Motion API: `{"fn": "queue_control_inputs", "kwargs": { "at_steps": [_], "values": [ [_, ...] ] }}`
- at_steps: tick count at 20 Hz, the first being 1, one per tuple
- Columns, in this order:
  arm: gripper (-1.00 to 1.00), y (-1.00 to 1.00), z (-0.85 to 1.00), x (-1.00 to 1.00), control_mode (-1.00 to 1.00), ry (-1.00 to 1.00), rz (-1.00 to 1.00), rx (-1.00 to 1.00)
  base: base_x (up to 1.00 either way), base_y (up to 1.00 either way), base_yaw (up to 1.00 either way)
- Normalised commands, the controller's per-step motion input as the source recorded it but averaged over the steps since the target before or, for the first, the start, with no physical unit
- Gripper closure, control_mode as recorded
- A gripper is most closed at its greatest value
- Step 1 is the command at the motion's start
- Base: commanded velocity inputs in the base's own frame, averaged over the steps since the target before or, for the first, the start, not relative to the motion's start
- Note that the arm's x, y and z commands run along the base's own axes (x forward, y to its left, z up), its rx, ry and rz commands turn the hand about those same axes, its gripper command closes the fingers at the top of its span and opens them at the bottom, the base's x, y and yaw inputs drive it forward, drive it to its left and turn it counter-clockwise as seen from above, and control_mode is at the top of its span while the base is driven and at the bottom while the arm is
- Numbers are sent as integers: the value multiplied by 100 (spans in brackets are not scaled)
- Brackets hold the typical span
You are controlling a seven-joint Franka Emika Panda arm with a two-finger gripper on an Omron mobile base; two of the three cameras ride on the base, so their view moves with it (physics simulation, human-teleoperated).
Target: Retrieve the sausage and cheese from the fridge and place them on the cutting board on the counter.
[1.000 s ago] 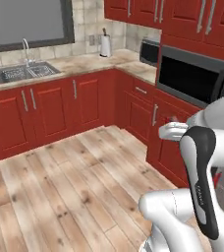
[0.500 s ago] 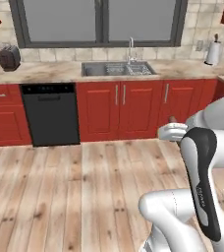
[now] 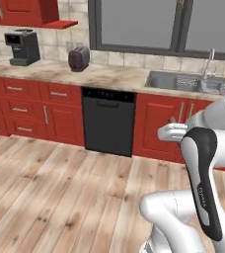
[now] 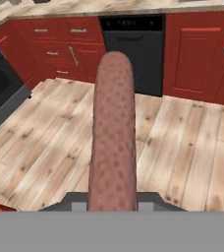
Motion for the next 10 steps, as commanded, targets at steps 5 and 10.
{"fn": "queue_control_inputs", "kwargs": {
  "at_steps": [5,10],
  "values": [
    [100,0,0,0,100,0,0,0,100,-2,66],
    [100,0,0,0,100,0,0,0,100,0,71]
  ]
}}
